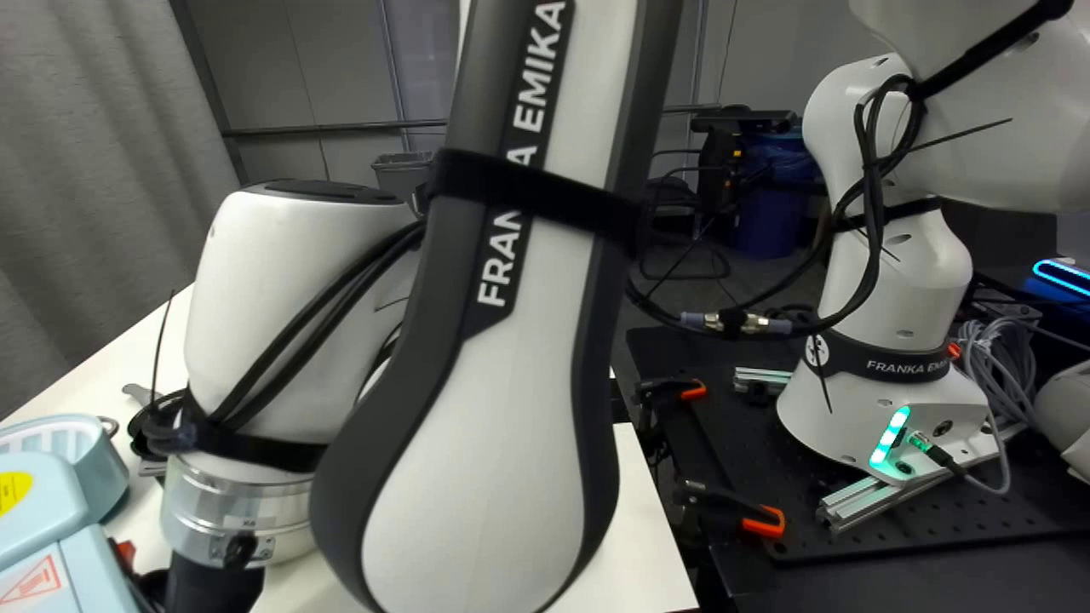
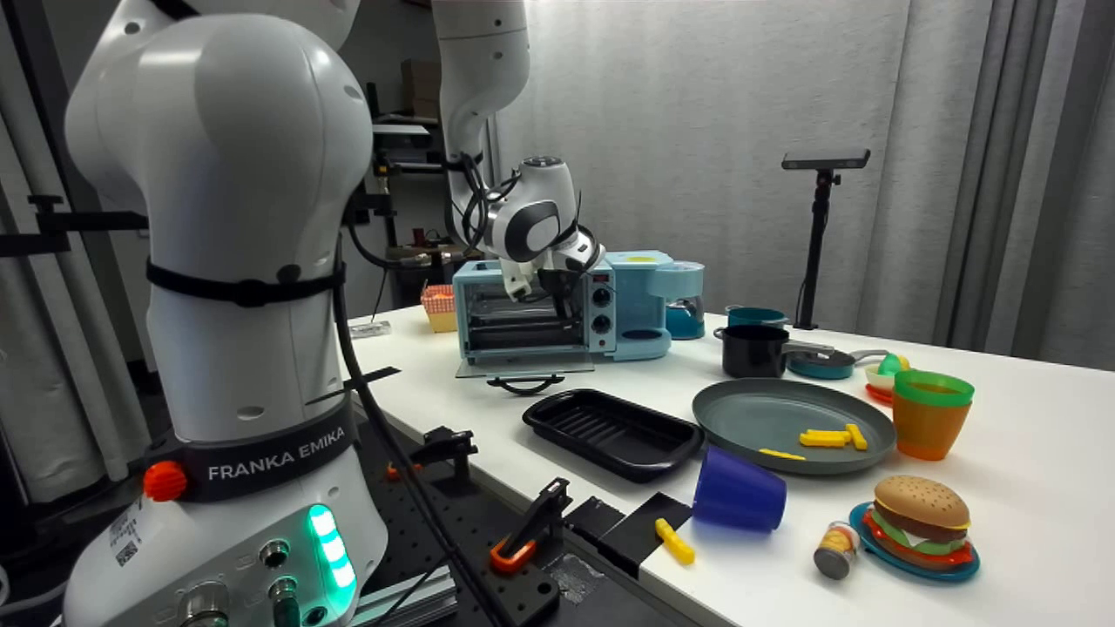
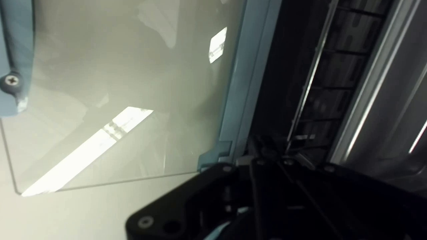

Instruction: Push in the tray in the oven then close the door.

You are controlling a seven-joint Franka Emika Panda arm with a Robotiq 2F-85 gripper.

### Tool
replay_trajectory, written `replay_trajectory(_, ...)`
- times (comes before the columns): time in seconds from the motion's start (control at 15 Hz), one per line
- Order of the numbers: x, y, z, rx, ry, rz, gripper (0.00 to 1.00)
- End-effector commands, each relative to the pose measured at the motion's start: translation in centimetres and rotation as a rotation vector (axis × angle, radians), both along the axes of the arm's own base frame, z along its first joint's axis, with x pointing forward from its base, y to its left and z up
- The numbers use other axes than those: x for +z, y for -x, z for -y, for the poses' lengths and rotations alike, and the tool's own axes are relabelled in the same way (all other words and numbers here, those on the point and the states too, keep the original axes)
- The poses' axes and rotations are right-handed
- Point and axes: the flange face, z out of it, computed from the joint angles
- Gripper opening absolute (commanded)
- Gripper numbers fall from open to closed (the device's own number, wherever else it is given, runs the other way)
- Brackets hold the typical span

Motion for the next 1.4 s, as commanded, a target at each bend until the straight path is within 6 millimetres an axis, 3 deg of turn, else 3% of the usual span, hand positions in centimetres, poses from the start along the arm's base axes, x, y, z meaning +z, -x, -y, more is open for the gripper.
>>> replay_trajectory(0.0,1.3,-0.6,-0.2,-0.008,-0.036,0.066,0.00)
replay_trajectory(0.67,1.0,-0.2,0.3,0.010,-0.050,0.058,0.00)
replay_trajectory(1.33,2.3,0.4,2.9,0.089,0.067,0.015,0.00)
